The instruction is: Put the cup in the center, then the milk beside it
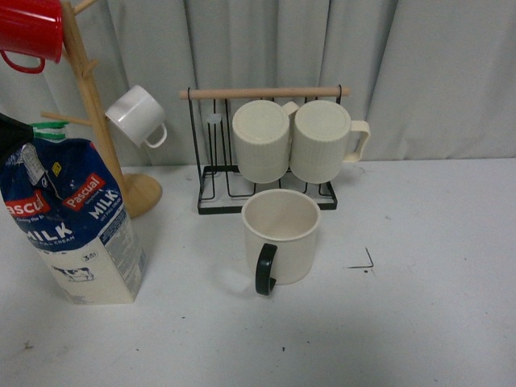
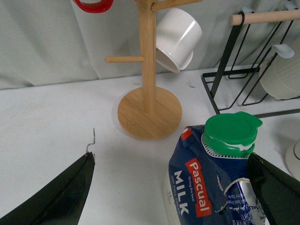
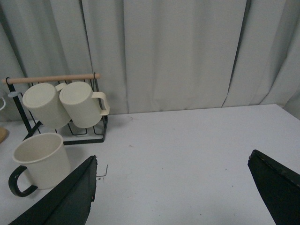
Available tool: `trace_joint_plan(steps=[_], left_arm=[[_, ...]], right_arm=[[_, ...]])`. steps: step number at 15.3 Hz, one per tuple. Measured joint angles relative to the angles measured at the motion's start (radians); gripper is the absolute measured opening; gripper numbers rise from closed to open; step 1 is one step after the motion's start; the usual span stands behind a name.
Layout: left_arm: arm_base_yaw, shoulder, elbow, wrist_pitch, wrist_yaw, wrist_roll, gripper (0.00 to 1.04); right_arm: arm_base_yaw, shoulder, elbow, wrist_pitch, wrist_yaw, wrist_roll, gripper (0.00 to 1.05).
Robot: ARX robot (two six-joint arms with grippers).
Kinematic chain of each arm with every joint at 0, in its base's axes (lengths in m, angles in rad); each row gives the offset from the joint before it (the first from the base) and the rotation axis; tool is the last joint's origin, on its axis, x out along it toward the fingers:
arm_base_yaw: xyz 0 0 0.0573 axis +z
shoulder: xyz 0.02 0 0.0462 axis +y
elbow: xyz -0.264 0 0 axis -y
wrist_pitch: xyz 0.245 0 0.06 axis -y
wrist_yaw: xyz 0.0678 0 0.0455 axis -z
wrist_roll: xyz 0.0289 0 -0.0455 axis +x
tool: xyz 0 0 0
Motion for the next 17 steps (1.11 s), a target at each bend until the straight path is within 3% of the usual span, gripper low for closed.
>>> trace_joint_plan(steps=[2,8,10,11,14,17], left_arm=[[0.034,-0.002,0.034,-0.065,0.051,-0.042,0.98],[0.019,-0.11,0.062,-0.111,0.206,-0.066,0.98],[-0.02,-0.113,0.045,-0.163,0.334,0.002,0.98],[-0.024,-0.071,0.039,-0.155,0.348,0.087,0.98],[0.003,0.022,0.078,-0.15,0.26,0.174,0.98],[0.0,0.129,0.148,-0.119,0.231,0.179,0.98]], right_arm=[[0.0,0.0,0.0,0.0,0.0,0.0,0.98],[0.0,0.0,0.0,0.0,0.0,0.0,0.98],[0.0,0.0,0.0,0.0,0.0,0.0,0.98],[0.0,0.0,0.0,0.0,0.0,0.0,0.98],[0.0,0.0,0.0,0.0,0.0,0.0,0.98],[0.0,0.0,0.0,0.0,0.0,0.0,0.98]])
